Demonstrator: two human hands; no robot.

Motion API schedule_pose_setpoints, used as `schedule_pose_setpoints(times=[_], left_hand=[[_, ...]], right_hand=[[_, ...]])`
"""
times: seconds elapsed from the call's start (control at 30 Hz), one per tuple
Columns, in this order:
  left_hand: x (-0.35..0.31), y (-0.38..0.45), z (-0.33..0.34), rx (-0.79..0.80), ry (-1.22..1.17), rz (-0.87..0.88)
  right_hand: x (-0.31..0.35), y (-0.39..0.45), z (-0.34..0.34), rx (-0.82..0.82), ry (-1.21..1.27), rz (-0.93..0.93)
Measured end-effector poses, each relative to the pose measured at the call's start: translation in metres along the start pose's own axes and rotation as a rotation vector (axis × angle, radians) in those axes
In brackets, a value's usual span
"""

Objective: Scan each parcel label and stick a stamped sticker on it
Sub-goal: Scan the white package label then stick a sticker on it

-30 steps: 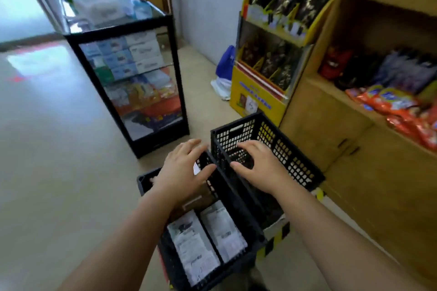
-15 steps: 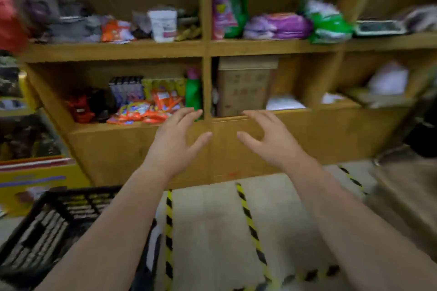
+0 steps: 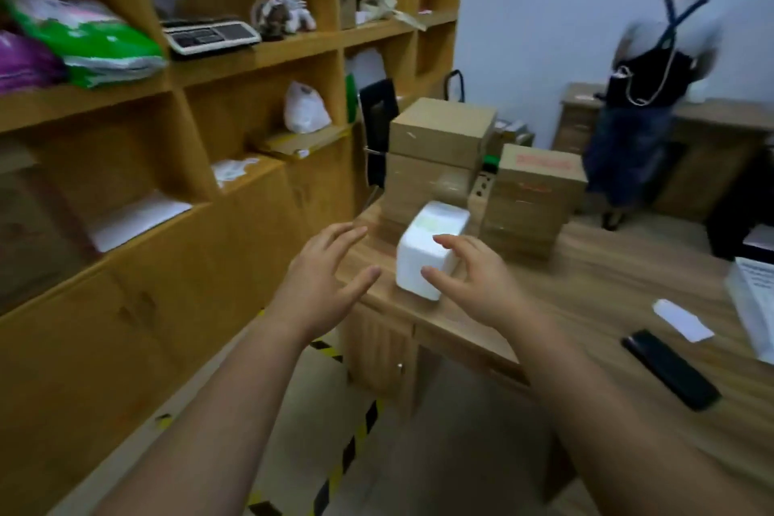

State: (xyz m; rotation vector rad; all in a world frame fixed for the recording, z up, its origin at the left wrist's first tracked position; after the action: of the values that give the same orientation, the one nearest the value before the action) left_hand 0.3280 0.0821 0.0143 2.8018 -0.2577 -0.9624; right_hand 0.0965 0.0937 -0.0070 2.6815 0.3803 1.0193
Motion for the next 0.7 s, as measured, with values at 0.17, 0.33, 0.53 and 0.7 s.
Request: schedule_pose_setpoints(times=[0.17, 0.33, 0.53, 0.7], left_hand=[[-0.031, 0.057, 0.068, 0.124, 0.006, 0.003], [-0.022, 0.128, 0.11, 0.184, 0.064, 0.017], [0.026, 0.224, 0.178, 0.372, 0.078, -0.043], [0.063, 0.286, 0.222, 0.56, 0.139, -0.111]], right_hand=[[-0.072, 0.02, -0.027, -0.005, -0.008, 0.115], [-0.122, 0.066, -0.023, 0.004, -0.035, 0.165], [-0.179, 0.126, 0.023, 0.085, -0.046, 0.301], [-0.219, 0.177, 0.058, 0.069, -0.045, 0.402]])
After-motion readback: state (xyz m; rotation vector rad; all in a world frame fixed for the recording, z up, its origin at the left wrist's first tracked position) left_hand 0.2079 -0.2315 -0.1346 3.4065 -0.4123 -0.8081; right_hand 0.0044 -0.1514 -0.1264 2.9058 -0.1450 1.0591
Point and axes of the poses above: each hand's wrist, its own y-axis towards the middle knuckle, its own z-axis out of the palm, x = y × z, the point moved 3 cm from there along y, towards the middle knuckle, and after that the axes turned 13 degrees about -z, right-handed, at the moved point
